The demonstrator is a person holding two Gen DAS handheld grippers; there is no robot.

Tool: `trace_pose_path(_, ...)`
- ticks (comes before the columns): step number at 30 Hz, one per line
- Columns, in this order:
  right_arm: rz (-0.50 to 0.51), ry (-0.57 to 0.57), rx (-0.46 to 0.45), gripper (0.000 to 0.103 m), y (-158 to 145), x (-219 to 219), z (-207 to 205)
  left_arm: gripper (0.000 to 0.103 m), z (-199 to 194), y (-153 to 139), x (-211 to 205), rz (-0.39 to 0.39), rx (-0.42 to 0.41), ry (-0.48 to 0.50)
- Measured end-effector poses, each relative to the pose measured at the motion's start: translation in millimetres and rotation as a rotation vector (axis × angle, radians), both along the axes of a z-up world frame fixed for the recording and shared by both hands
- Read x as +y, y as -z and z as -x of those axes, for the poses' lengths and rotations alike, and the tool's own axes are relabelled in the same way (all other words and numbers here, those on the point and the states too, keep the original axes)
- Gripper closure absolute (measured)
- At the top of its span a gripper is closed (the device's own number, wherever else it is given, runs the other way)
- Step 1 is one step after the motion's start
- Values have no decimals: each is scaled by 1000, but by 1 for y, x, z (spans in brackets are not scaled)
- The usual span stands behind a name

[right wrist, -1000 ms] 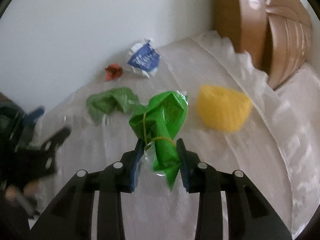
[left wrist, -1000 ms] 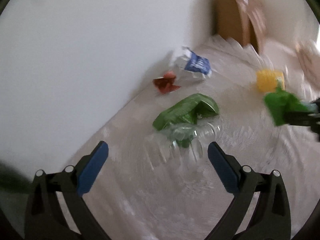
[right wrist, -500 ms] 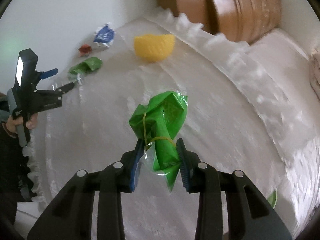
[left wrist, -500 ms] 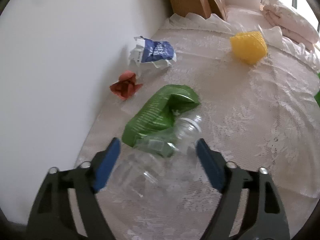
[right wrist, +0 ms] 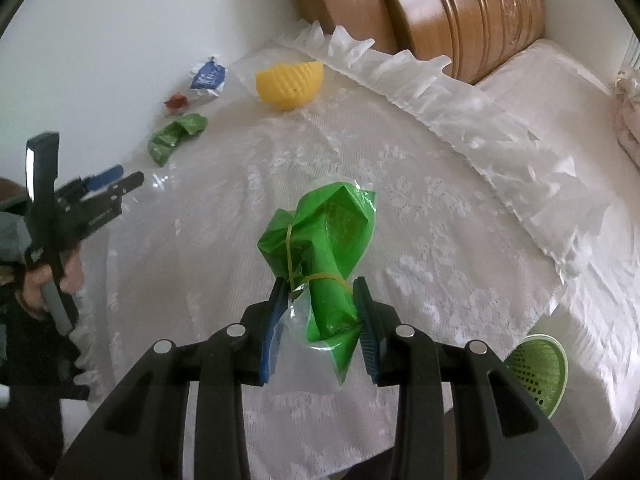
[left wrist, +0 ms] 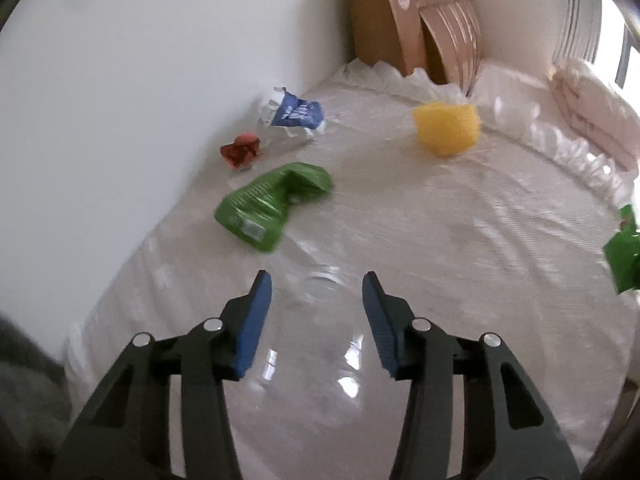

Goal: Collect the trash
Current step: 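Grasp the clear plastic bottle with the left tool while the right tool holds the green bag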

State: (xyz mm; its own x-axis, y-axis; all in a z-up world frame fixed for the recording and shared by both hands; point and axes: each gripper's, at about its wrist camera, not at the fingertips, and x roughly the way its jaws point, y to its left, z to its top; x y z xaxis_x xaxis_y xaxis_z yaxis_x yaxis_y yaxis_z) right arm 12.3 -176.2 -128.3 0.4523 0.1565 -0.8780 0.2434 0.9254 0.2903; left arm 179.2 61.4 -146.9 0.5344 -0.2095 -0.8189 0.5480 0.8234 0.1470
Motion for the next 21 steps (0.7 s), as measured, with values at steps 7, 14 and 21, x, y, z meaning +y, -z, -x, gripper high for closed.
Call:
trace_pose_path(7, -13, -21, -14, 69, -4, -10, 28, 61, 37, -7, 5, 36, 6, -79)
trace_pose_path(14, -37, 60, -14, 68, 0, -26, 58, 11, 26, -30, 24, -3, -42, -43)
trace_pose_path(21, -67, 148, 21, 68, 15, -40, 84, 8, -7, -8, 18, -40, 81, 2)
